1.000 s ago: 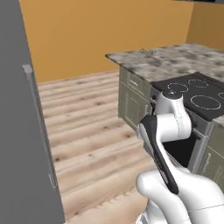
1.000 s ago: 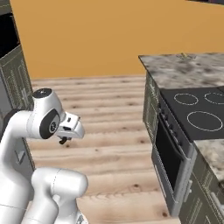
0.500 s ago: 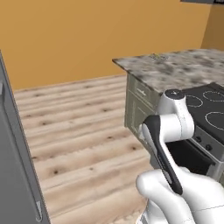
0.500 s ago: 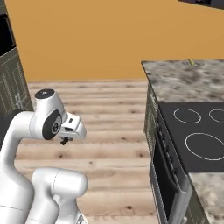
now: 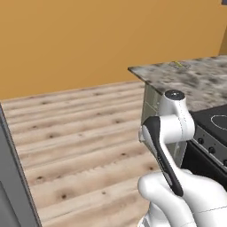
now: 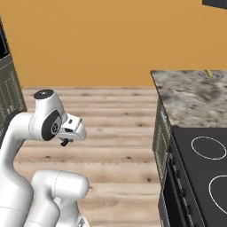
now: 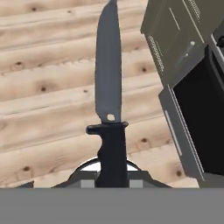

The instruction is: Retrieve the butter from the fridge and place it on a plate on the dining table. Then retrieve the butter knife by the fridge and place it near the plate.

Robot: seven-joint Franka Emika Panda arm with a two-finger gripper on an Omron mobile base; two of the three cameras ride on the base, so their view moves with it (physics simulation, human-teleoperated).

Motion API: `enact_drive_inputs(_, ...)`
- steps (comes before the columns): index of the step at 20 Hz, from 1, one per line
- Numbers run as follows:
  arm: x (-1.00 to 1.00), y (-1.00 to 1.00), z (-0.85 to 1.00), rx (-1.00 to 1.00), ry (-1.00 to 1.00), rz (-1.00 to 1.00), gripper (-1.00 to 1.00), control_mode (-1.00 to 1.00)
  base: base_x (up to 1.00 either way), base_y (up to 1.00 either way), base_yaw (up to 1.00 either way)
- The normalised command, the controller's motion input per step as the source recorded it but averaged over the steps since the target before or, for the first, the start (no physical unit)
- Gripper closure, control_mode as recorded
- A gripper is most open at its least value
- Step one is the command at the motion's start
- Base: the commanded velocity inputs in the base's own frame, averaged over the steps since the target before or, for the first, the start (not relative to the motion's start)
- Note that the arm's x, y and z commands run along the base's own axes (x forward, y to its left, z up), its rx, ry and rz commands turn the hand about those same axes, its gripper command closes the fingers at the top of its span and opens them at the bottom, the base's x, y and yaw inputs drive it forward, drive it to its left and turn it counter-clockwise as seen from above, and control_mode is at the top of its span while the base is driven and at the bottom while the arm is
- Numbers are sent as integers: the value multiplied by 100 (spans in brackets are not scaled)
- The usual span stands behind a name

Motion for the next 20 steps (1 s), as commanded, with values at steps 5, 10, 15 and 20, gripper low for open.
enact_drive_inputs(5, 0, 0, 0, 0, 0, 0, 100, 100, 93, -21, 5)
enact_drive_inputs(10, 0, 0, 0, 0, 0, 0, 100, 100, 100, -3, 0)
enact_drive_inputs(15, 0, 0, 0, 0, 0, 0, 100, 100, 100, 0, 0)
enact_drive_inputs(20, 0, 0, 0, 0, 0, 0, 100, 100, 100, 0, 0)
